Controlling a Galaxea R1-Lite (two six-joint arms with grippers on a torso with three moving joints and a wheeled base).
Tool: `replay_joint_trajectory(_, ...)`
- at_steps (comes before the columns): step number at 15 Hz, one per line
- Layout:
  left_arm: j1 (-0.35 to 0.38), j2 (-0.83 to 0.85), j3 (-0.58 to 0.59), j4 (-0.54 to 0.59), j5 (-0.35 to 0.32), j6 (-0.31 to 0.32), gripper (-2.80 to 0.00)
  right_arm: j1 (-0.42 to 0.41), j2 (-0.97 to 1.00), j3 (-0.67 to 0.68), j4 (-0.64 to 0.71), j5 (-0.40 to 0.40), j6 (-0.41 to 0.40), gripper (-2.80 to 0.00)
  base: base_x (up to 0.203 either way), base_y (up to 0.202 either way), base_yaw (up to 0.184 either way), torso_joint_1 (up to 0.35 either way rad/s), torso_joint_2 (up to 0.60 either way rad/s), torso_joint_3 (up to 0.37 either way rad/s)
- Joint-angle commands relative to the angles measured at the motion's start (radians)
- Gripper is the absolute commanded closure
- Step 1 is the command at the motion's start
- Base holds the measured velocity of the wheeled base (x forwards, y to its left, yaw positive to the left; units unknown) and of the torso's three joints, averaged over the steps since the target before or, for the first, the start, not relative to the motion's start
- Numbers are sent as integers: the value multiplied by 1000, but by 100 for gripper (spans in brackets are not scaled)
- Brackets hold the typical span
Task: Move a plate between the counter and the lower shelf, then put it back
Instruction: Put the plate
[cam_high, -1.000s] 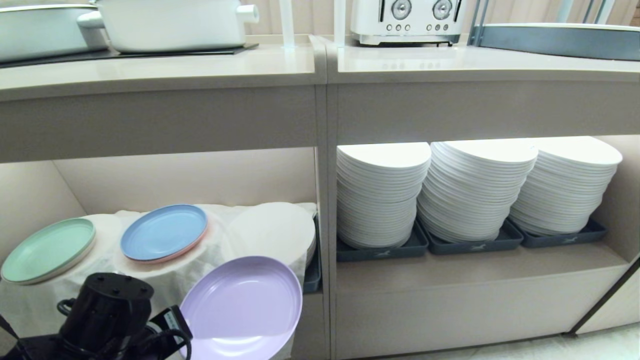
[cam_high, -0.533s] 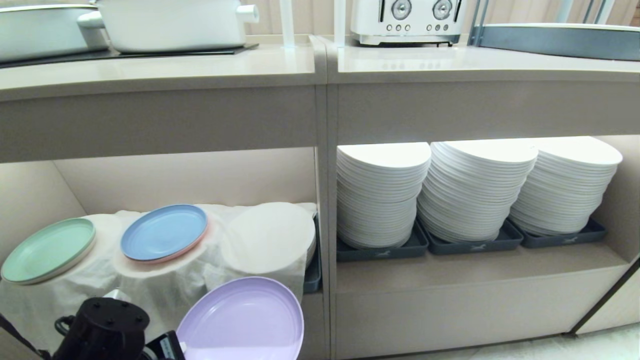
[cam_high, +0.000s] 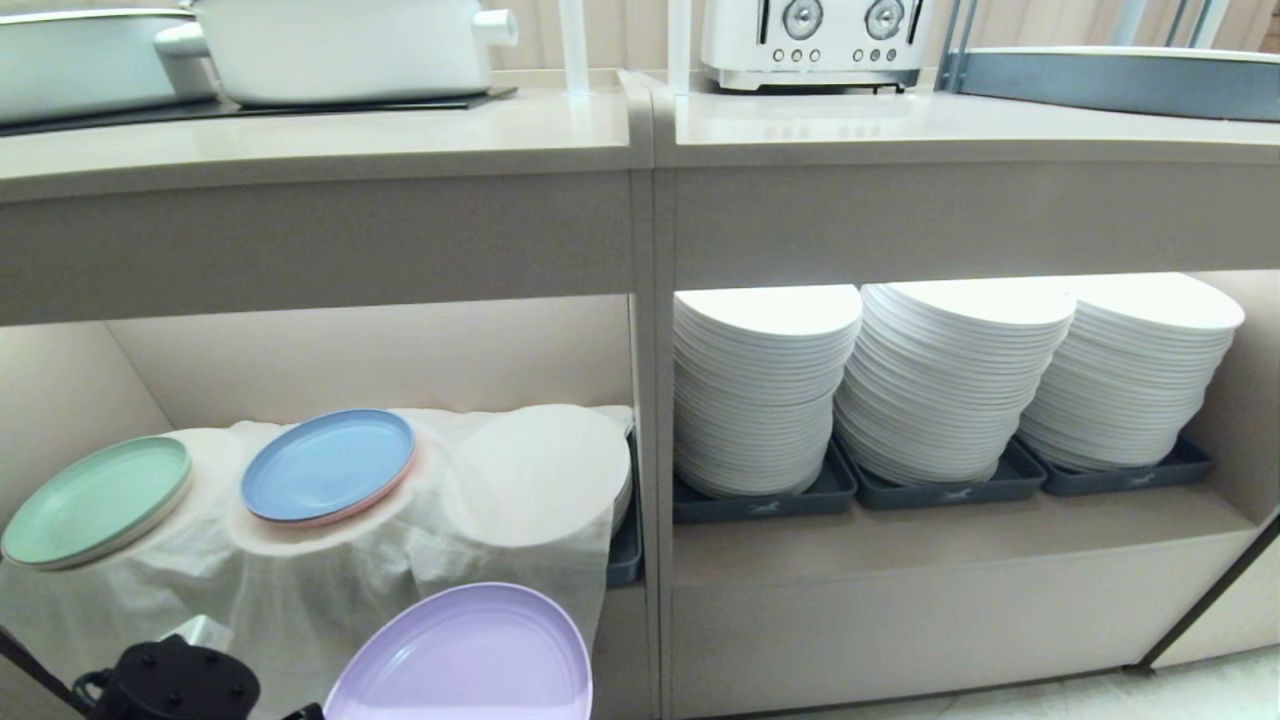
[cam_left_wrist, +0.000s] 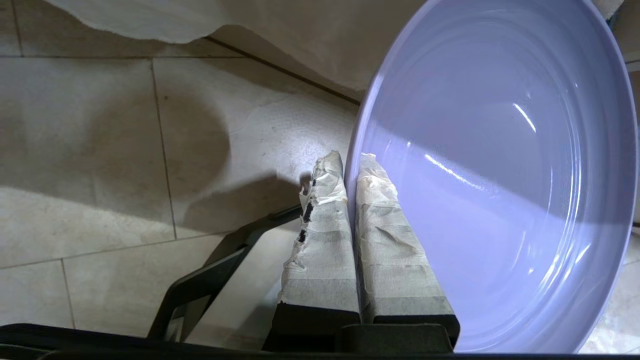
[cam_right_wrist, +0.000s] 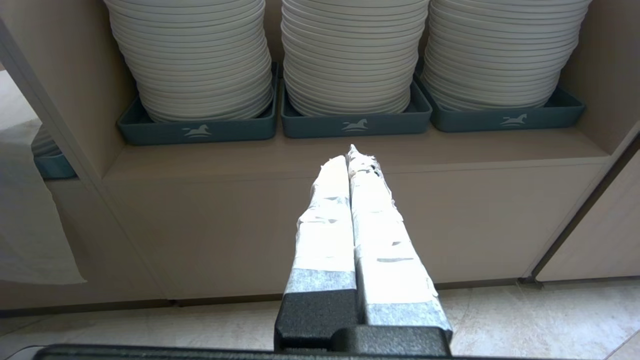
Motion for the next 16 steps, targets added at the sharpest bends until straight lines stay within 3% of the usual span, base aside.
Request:
replay_joint_trajectory(1, 0, -19, 9, -1, 2, -6, 0, -1, 0, 0, 0, 0, 0, 0, 0, 0, 0, 0, 0, 0)
replay_joint_trajectory(16, -14, -18, 6, -6, 1, 0, 0, -1, 0, 0, 0, -1, 0, 0, 0, 0, 0, 0, 0, 0)
